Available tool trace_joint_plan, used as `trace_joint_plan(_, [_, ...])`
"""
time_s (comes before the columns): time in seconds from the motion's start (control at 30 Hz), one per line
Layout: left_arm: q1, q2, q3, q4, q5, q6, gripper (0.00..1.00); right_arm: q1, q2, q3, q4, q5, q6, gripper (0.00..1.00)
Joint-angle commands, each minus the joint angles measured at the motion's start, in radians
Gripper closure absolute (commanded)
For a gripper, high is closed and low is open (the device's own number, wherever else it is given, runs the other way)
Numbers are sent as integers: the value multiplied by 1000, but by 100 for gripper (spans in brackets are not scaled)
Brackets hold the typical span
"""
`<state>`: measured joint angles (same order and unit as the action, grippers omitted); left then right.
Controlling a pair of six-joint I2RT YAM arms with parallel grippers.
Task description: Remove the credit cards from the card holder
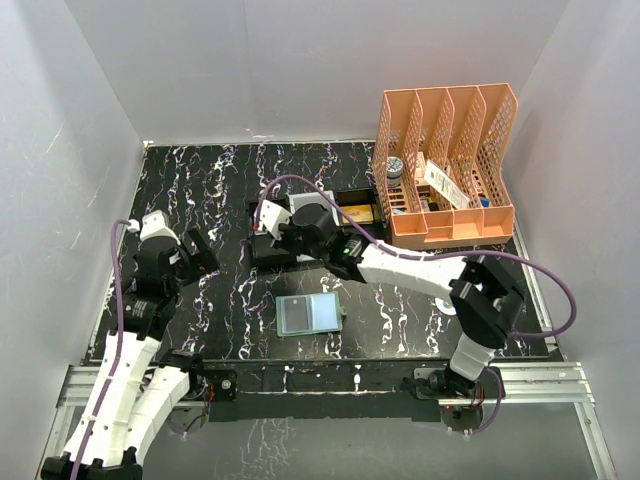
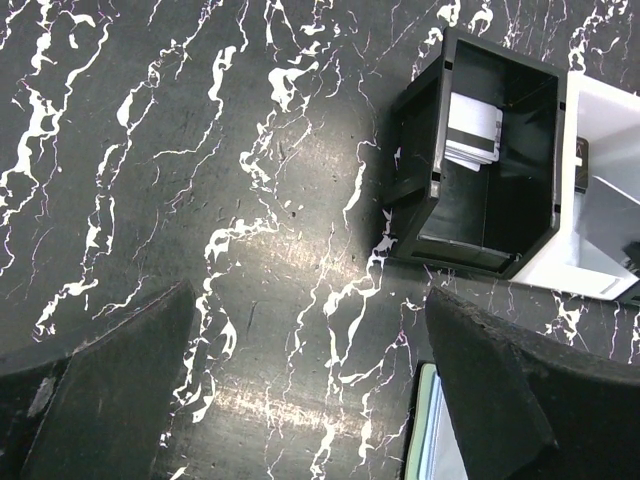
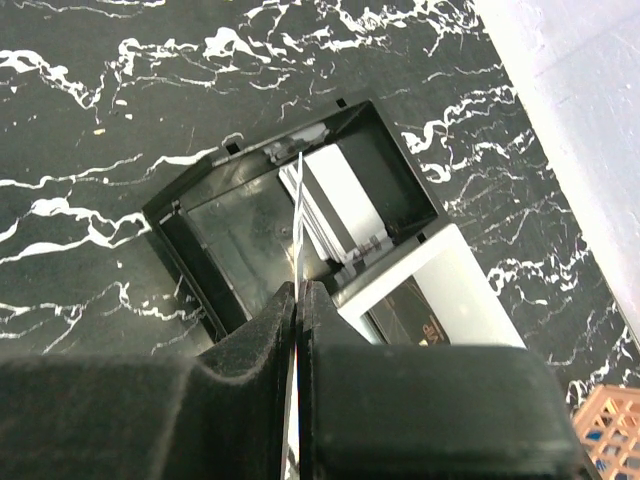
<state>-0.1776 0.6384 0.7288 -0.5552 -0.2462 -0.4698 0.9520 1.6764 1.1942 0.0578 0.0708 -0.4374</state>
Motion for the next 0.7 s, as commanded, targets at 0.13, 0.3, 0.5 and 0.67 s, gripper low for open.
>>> trace_joint_plan(0.13, [6, -34, -1, -11, -27, -3, 1, 1, 128, 108, 173, -26, -8, 100])
trace_joint_plan(0.3, [6, -23, 0, -11, -17, -1, 1, -1, 233, 197, 158, 46, -371, 100])
trace_joint_plan(0.5, [7, -20, 0, -14, -21, 0, 1, -16, 353, 289, 154, 101, -452, 100])
trace_joint_plan(0.67, [6, -36, -5, -6, -14, 3, 1, -33, 425, 370, 128, 104, -472, 100])
